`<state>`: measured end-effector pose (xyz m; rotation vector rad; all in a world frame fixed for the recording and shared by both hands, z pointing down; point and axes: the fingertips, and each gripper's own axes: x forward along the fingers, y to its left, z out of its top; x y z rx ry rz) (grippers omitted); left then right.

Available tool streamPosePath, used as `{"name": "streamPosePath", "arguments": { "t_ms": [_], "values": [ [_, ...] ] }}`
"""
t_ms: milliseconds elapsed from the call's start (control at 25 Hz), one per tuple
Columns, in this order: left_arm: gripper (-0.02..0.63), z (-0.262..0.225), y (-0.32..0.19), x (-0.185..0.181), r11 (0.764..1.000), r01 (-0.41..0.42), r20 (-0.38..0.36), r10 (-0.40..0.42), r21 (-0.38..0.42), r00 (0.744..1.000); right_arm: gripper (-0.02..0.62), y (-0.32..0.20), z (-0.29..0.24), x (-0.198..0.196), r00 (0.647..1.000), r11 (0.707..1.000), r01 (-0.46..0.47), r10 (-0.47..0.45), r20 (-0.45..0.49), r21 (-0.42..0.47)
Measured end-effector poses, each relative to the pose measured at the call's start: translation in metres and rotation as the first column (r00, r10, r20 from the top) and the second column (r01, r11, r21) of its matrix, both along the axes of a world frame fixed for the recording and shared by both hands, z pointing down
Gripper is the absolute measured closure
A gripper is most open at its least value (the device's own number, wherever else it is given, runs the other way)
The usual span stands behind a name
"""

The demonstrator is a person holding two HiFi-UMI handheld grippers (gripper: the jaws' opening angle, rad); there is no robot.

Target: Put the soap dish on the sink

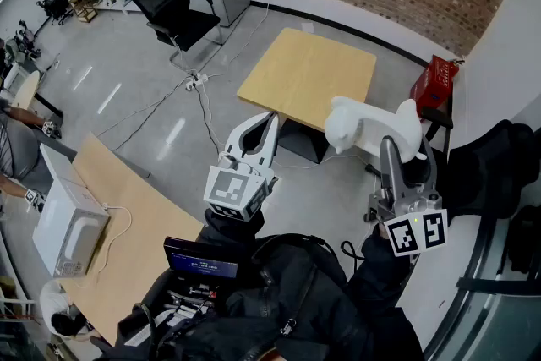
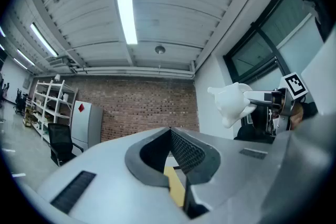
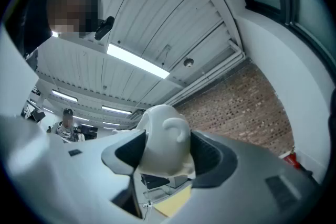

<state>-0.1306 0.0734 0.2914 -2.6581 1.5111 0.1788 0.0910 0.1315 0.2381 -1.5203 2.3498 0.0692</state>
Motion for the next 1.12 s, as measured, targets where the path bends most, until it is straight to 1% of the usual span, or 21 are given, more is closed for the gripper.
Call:
{"name": "streamPosePath", "arguments": {
  "t_ms": [440,680,1120],
  "values": [
    [0.604,0.005,0.004,0.015,1.0,-0.006,0.001,0.006,-0.01,1.0,0.319,0.005,0.008,0.012,1.0,1.0,-0.007,0.007,0.002,-0.008],
    [0.604,0.011,0.005,0.026,1.0,-0.006,0.011,0.006,-0.024,1.0,0.318,0.008,0.011,0.018,1.0,1.0,0.015,-0.015,0.004,-0.003],
    [0.604,0.034,0.014,0.05,0.997,0.023,0.021,-0.022,-0.075,1.0,0.318,0.008,0.034,0.041,0.998,0.997,0.054,-0.053,0.02,-0.06]
  ]
}}
